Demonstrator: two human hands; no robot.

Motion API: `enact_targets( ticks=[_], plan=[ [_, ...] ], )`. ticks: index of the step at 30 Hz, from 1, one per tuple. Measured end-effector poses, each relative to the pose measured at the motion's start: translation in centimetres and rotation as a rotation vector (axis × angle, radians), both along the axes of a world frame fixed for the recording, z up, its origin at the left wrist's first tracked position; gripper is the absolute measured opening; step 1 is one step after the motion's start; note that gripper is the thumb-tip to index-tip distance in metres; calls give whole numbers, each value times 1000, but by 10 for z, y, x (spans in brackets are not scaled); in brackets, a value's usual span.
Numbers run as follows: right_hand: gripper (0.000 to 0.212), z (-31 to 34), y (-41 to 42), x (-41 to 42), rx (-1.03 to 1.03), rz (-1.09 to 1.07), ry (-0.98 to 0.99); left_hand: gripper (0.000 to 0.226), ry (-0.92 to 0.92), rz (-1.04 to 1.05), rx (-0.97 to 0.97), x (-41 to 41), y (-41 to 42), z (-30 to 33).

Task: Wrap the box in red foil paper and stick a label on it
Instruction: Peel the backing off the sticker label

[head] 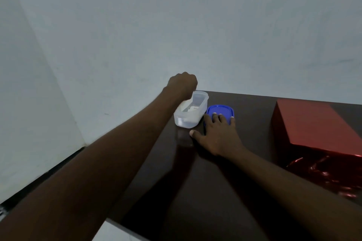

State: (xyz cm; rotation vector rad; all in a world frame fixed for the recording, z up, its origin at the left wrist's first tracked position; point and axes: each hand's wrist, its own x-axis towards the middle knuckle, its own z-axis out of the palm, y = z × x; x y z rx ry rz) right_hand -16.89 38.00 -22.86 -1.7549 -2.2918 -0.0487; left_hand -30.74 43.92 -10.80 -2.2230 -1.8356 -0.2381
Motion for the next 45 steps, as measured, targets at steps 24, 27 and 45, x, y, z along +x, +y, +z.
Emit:
enact_targets(
  ticks=[24, 27, 45],
  plan=[
    [25, 88, -81, 41, 249, -109, 1138, 16, -702, -396, -175, 20, -93, 54],
    [4, 109, -88, 76, 171, -122, 1231, 25, -791, -461, -167, 50, -110, 51],
    [10, 130, -111, 198, 308, -275, 1588, 15, -1359, -454, -335, 167, -137, 27]
  ],
)
